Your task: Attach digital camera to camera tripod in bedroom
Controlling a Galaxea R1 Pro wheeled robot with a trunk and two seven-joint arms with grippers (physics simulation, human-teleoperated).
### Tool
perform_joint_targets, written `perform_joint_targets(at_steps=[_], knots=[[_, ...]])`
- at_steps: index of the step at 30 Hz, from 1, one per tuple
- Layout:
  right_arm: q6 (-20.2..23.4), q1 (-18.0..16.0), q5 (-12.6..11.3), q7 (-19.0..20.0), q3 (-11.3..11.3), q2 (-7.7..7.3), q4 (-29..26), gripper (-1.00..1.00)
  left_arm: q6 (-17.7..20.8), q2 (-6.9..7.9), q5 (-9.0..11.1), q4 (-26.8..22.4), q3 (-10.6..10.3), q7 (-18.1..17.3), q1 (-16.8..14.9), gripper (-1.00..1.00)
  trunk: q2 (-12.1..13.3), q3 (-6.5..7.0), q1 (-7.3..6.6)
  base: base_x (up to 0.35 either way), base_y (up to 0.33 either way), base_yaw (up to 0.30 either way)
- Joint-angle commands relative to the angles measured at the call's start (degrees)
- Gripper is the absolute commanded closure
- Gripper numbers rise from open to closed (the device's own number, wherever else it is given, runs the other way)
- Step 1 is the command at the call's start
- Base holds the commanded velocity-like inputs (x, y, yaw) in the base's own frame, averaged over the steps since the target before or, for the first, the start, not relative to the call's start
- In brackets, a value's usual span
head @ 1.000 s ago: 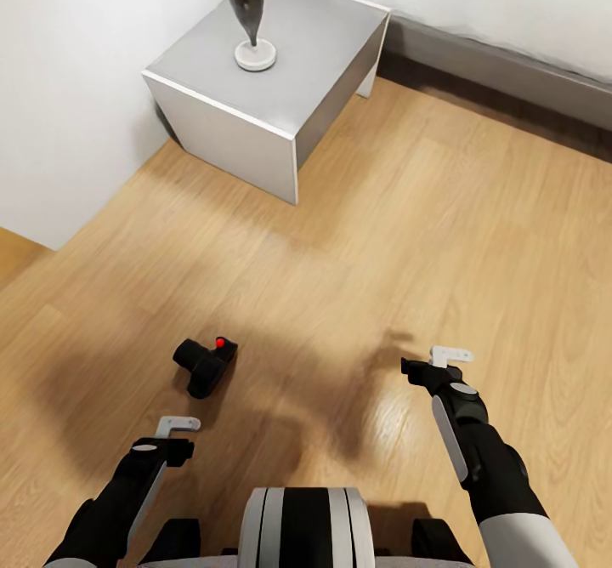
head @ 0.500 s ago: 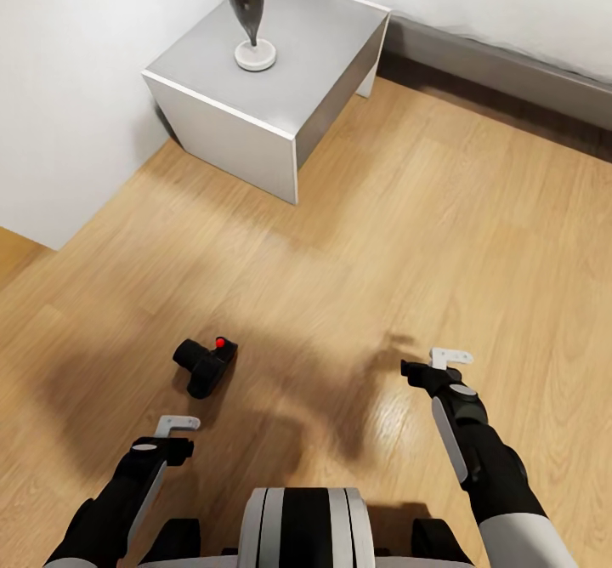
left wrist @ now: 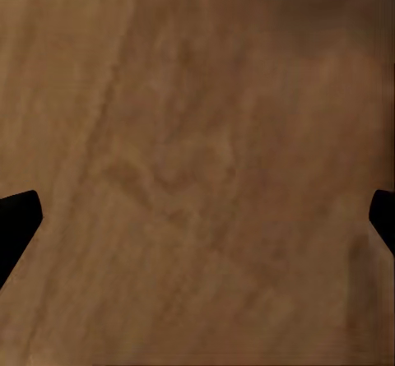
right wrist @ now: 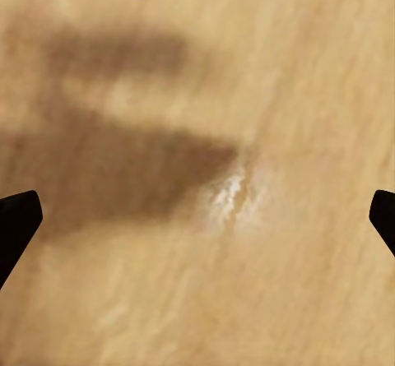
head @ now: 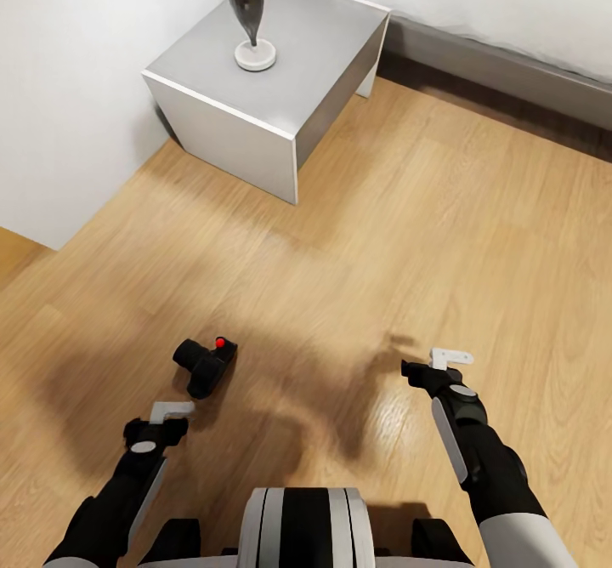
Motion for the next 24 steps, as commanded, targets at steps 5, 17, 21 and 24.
perform_joint_targets(at_steps=[5,17,21,24], knots=[[0.2,0.0,-0.4,-0.3,0.1,-0.01,-0.1,-1.0,-5.5,-0.39,1.0,0.2,0.4,1.1,0.0,-1.0,0.0,-0.03,-0.01,0.0,0.0,0.0],[0.2,0.0,-0.5,-0.3,0.1,-0.04,0.2,-1.0,-6.3,-0.68,1.3,3.5,-0.1,0.4,0.0,-1.0,0.0,-0.03,-0.01,0.0,0.0,0.0],[0.2,0.0,-0.5,-0.3,0.1,-0.07,0.8,-1.0,-6.4,-0.48,1.0,3.9,-0.2,-0.4,0.0,-1.0,0.0,-0.03,-0.01,0.0,0.0,0.0],[0.2,0.0,-0.4,-0.3,0.2,-0.09,1.5,-1.0,-6.7,0.46,0.6,4.1,-0.3,-4.3,-0.1,-1.0,0.0,-0.03,-0.01,0.0,0.0,0.0]])
